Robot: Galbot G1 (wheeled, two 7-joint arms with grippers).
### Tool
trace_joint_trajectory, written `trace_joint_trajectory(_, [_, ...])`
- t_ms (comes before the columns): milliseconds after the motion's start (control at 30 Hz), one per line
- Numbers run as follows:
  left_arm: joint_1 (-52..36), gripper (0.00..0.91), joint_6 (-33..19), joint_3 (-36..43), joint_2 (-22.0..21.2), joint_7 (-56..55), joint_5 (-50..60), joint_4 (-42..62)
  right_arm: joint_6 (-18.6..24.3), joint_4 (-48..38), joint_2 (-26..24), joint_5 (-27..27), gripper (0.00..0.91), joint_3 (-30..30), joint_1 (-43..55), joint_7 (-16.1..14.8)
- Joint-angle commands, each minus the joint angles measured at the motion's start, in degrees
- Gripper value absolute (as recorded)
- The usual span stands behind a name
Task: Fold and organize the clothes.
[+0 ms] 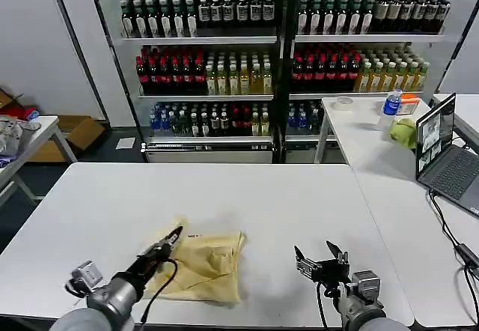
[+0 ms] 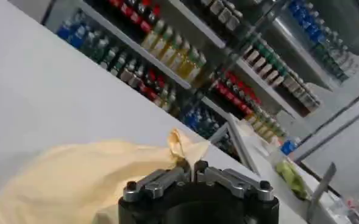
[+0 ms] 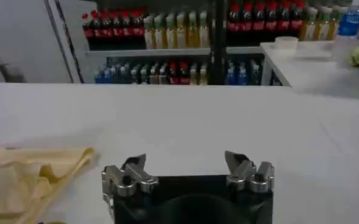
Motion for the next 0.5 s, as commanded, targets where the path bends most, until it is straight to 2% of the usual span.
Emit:
trace_joint_trajectory(33, [-4.04, 0.02, -0.04, 10.32, -3.09, -1.02, 2.58, 3.09, -0.01, -0.44, -0.04, 0.25, 0.907, -0.04, 0.77, -0.04])
trace_joint_trajectory(200, [-6.61, 0.02, -0.16, 12.29, -3.85, -1.45, 3.46, 6.2, -0.02, -0.76, -0.16, 0.57, 0.907, -0.11, 1.15, -0.05])
trace_joint_trajectory(233, [-6.86, 0.131, -0.13, 12.85, -3.92, -1.42, 3.77, 6.48, -0.02, -0.81, -0.23, 0.62, 0.907, -0.07, 1.16, -0.06])
trace_joint_trajectory(267, [-6.92, 0.474, -0.02, 13.18, -3.99, -1.41, 3.97, 6.61, -0.03, -0.83, -0.27, 0.66, 0.907, -0.03, 1.17, -0.07])
trace_joint_trajectory(300, [-6.9, 0.715, 0.09, 13.4, -4.04, -1.39, 4.0, 6.64, -0.01, -0.86, -0.29, 0.69, 0.907, 0.02, 1.18, -0.07])
trace_joint_trajectory(333, [-6.84, 0.907, 0.29, 13.73, -4.1, -1.29, 3.99, 6.6, -0.02, -0.88, -0.31, 0.71, 0.907, 0.09, 1.18, -0.05])
trace_joint_trajectory(500, [-6.23, 0.907, 0.11, 14.22, -4.22, 1.23, 4.6, 5.45, -0.01, -0.89, -0.46, 0.77, 0.907, 0.18, 1.15, -0.04])
